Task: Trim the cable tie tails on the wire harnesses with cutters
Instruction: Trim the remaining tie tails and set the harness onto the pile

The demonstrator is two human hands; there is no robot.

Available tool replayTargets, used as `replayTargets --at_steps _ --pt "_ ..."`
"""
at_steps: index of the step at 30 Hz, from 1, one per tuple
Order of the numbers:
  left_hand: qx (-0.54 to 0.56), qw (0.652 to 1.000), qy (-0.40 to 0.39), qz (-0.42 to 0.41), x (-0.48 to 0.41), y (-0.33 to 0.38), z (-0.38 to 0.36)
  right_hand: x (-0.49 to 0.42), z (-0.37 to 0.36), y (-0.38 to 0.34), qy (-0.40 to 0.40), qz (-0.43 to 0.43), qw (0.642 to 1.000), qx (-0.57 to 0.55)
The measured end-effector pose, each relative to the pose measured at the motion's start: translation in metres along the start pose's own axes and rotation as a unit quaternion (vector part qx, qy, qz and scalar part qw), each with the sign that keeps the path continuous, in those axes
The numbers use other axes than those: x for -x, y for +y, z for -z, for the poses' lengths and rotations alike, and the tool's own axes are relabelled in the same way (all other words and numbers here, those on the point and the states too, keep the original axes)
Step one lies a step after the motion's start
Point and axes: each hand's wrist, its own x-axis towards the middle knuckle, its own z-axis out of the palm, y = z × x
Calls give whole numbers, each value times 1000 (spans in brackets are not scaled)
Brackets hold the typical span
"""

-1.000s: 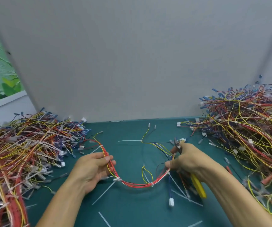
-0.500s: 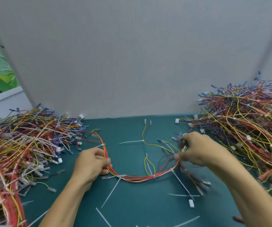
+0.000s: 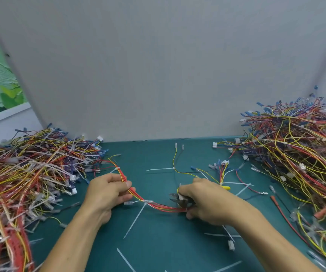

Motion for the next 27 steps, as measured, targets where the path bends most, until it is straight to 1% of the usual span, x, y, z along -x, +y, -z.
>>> replayTargets --at_steps 6,11,14,15,17,21,24,27 --pt "48 999 -1 2 -1 5 2 3 6 3 27 17 999 -35" --pt "53 999 -10 6 0 4 -1 7 19 7 20 13 991 -132" --pt "44 999 -10 2 -1 3 -1 9 16 5 -9 -13 975 -221" --pt "35 999 -8 0 -2 3 0 9 15 5 -24 -24 974 -225" --pt "5 1000 -2 -4 -3 0 0 6 11 2 -45 -31 983 -173" --pt "-82 997 2 -14 -5 -7 1 1 0 -9 -54 -3 997 -56" --pt "-126 992 -1 -22 -6 -11 1 1 -5 -13 -45 0 999 -25" --pt "-144 989 -5 -28 -7 -12 1 2 -6 -13 -23 -17 1000 -9"
